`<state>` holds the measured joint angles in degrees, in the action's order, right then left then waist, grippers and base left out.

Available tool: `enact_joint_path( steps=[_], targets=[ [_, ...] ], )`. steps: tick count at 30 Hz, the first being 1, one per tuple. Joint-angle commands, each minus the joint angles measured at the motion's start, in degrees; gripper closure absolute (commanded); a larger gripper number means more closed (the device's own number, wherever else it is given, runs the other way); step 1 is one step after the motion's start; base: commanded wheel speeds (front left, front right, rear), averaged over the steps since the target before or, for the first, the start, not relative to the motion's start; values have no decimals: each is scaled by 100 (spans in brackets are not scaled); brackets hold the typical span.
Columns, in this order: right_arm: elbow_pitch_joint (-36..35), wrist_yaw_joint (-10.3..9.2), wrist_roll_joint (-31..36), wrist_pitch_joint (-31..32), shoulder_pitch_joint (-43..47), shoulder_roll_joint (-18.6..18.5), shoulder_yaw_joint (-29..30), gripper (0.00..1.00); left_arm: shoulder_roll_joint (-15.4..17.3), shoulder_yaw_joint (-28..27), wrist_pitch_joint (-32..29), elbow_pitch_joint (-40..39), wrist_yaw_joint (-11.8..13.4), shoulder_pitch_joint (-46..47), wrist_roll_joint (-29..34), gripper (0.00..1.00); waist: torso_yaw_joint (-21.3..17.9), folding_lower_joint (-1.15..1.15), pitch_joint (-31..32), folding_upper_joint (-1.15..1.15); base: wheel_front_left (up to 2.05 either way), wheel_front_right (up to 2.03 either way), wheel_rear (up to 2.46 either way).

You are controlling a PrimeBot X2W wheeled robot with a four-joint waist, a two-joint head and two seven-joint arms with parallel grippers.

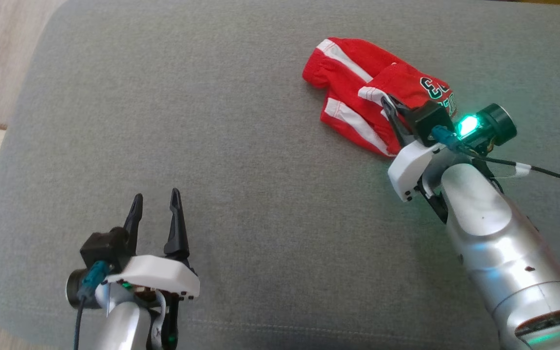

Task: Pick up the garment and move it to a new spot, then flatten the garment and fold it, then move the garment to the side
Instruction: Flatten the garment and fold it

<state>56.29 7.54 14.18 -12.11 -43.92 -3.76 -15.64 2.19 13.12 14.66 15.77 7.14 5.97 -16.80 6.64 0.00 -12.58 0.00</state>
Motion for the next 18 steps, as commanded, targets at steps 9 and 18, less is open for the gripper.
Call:
enact_joint_path(
  steps=[9,18],
  targets=[
    [-762,-5,-853,-267,-143,88,-149,100,69,-164,34,-124,-33,125,-17,0,-229,0,143,0,0,0,0],
    [-2361,-5,-2755,-287,-904,88,-1596,100,69,140,34,1,-100,128,-45,0,-72,0,387,0,0,0,0]
  ],
)
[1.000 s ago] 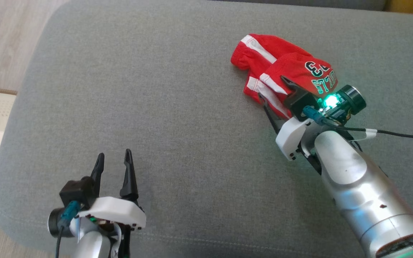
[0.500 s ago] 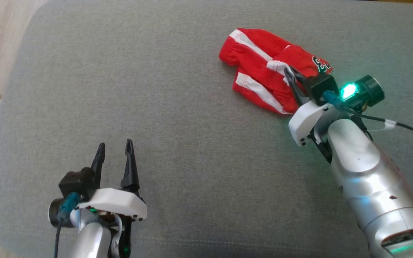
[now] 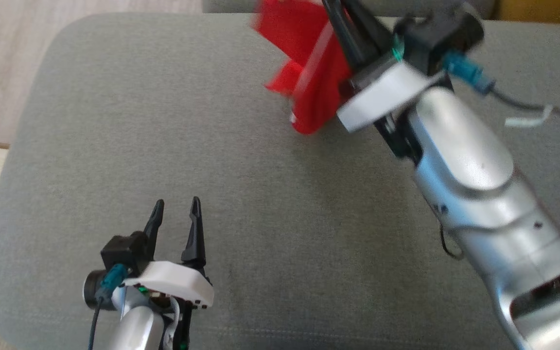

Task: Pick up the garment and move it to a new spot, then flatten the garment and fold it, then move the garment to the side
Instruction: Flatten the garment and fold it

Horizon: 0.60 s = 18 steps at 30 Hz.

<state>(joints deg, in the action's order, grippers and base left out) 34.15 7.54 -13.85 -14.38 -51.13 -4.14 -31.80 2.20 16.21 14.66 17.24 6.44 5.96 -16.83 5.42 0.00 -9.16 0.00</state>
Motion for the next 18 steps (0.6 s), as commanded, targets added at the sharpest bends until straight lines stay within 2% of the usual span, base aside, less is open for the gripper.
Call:
enact_joint_path(
  steps=[1,6,10,13,18],
  targets=[
    [-316,-5,-191,-61,-298,126,-105,100,68,-139,34,-137,-30,121,-60,0,99,0,84,0,0,0,0],
    [-918,-5,-1220,-61,-785,126,-215,100,68,-12,34,-82,-15,13,-109,0,361,0,279,0,0,0,0],
    [-980,-5,-1519,-61,-784,126,93,100,68,-36,34,-82,12,-81,-120,0,420,0,329,0,0,0,0],
    [-742,-5,-1361,-62,-479,126,497,100,68,-102,34,-118,41,-123,-115,0,327,0,253,0,0,0,0],
    [0,-5,-457,-62,405,107,1614,100,67,-126,34,-153,20,-56,-83,0,82,0,78,0,0,0,0]
  ],
)
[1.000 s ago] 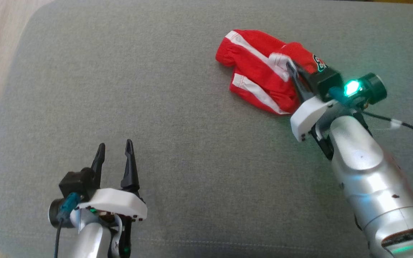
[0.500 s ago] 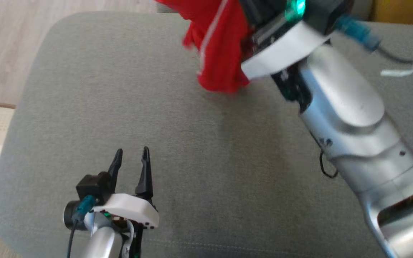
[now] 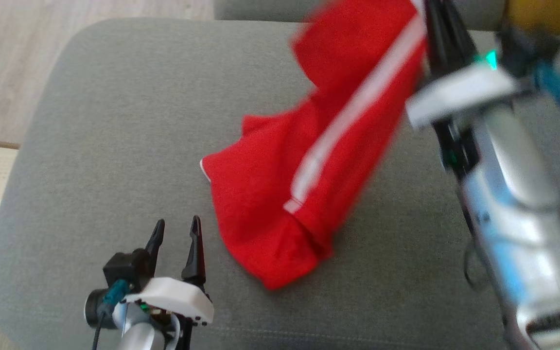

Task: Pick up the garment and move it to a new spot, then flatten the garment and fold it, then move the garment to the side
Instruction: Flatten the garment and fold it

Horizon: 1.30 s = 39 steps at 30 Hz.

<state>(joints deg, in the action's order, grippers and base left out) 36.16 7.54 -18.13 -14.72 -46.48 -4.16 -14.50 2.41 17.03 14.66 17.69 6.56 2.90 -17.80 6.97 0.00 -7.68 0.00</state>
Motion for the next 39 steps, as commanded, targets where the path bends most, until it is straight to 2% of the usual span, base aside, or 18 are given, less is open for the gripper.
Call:
enact_joint_path(
  steps=[1,5,6,7,11,14,20,24,27,33,38,39],
  targets=[
    [-69,-5,150,-28,152,68,130,100,47,-207,34,-201,-2,279,33,0,-127,0,-110,0,0,0,0],
    [463,-5,706,-28,944,-159,1104,100,47,-184,34,-204,-51,423,136,0,-301,0,-246,0,0,0,0],
    [571,-5,856,-28,1095,-215,1325,58,47,-181,34,-196,-64,455,163,0,-338,0,-267,0,0,0,0],
    [672,-5,972,-28,1227,-235,1556,0,47,-183,34,-192,-74,483,179,0,-376,0,-281,0,0,0,0],
    [683,-5,1363,-28,1514,-169,2178,0,47,-164,34,-162,-149,553,260,0,-536,0,-305,0,0,0,0],
    [490,-5,1516,-28,1592,-57,2325,0,47,-100,34,-160,-206,610,282,0,-641,0,-308,0,0,0,0],
    [125,-5,1482,-28,1748,104,2098,0,47,554,34,-48,-568,814,149,0,-780,0,-309,0,0,0,0],
    [75,-5,1418,-28,1794,119,1940,0,47,924,34,207,-700,915,89,0,-823,0,-322,0,0,0,0],
    [57,-5,1320,-28,1792,125,1806,0,47,1099,34,422,-596,990,120,0,-858,0,-337,0,0,0,0],
    [21,-5,1164,-28,1776,127,1620,0,47,1172,34,983,-196,1051,402,0,-893,0,-348,0,0,0,0],
    [7,-5,1096,-28,1791,127,1549,0,47,1232,34,1721,-64,1168,421,0,-893,0,-350,0,0,0,0],
    [4,-5,1077,-28,1786,127,1524,0,47,1244,34,1831,-55,1211,403,51,-902,0,-357,0,0,0,0]
  ],
)
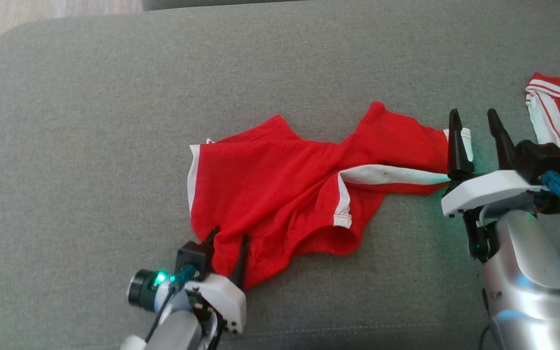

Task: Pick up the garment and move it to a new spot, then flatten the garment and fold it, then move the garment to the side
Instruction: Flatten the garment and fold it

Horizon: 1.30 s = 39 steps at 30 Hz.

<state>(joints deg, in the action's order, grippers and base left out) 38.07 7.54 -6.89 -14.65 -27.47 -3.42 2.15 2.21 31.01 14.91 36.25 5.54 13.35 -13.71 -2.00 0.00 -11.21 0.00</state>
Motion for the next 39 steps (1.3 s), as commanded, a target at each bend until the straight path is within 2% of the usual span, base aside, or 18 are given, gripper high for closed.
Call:
enact_joint_path(
  steps=[1,2,8,15,21,26,34,35,36,37,39],
  targets=[
    [-193,-5,-71,-35,-122,54,-169,0,66,-135,9,79,60,219,7,90,-15,0,-14,0,0,0,0],
    [-201,-5,-99,-35,-132,54,-201,0,66,-115,9,195,61,270,19,100,-31,0,-25,0,0,0,0],
    [-311,-5,-244,-35,-169,54,-332,0,176,-248,9,340,15,753,137,100,-110,0,-103,0,0,0,0],
    [-419,-5,-416,-35,-197,54,-459,0,908,-263,9,318,-165,2137,719,100,-237,0,-221,0,0,0,0],
    [-532,-5,-693,-35,-249,54,-730,0,1453,-155,6,794,-433,3400,1115,100,-526,0,-400,0,0,0,0],
    [-618,-5,-845,-35,-310,54,-923,0,1607,-118,7,1323,-554,4099,1215,100,-757,0,-581,0,0,0,0],
    [-700,-5,-960,-35,-395,54,-1109,0,1758,-208,7,1743,-395,4680,1225,100,-972,0,-754,0,0,0,0],
    [-702,-5,-963,-35,-396,54,-1125,0,1754,-239,8,1796,-360,4704,1194,83,-985,0,-757,0,0,0,0],
    [-702,-5,-967,-35,-396,54,-1137,0,1734,-275,8,1833,-337,4708,1147,48,-994,0,-758,0,0,0,0],
    [-704,-5,-970,-35,-398,54,-1144,0,1701,-314,8,1829,-316,4698,1092,0,-997,0,-762,0,0,0,0],
    [-711,-5,-971,-35,-397,54,-1138,0,1604,-427,8,1776,-237,4594,945,0,-980,0,-745,0,0,0,0]
  ],
)
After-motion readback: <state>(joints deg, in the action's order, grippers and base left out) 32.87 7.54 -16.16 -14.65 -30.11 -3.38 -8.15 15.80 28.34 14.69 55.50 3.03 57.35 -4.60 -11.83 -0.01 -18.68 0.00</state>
